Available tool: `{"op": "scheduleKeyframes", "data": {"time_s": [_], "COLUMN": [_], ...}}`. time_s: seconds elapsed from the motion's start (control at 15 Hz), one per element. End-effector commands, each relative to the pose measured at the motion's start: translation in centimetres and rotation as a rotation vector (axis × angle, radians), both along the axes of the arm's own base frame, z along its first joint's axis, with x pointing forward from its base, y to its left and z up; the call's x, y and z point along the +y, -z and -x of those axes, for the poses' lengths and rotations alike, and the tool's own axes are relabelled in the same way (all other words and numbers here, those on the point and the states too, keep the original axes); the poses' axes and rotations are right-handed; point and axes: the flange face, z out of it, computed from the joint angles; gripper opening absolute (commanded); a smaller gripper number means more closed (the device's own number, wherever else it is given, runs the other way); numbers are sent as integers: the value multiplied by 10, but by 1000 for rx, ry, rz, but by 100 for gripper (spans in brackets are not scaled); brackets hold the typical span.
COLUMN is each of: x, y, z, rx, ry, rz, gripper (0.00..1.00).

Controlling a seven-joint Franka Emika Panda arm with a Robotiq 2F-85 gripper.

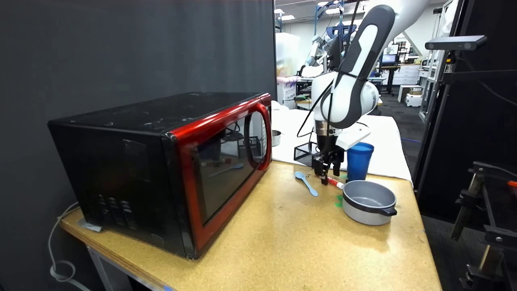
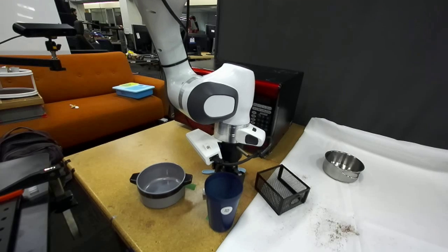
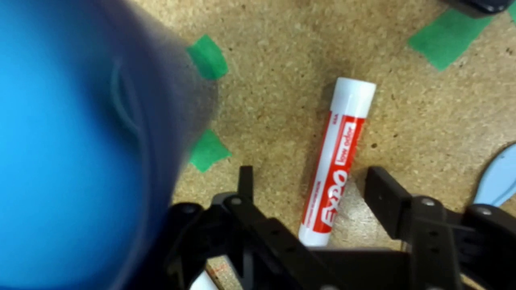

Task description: Put the marker inside the blue cup

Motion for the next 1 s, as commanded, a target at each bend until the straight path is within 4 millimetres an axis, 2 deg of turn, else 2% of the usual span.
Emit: {"op": "scheduleKeyframes", "data": {"time_s": [0.0, 0.33, 0.4, 0.53, 0.73, 0.93], "x": [1, 7, 6, 0, -16, -38], "y": [3, 2, 2, -9, -54, -120], "z": [-6, -11, -11, -10, -7, -1], "rx": [33, 52, 58, 44, -67, -237], "ry": [-6, -17, -16, -12, -42, -72], "rz": [-15, -29, -34, -50, -76, -96], "gripper": [40, 5, 1, 5, 5, 5]}}
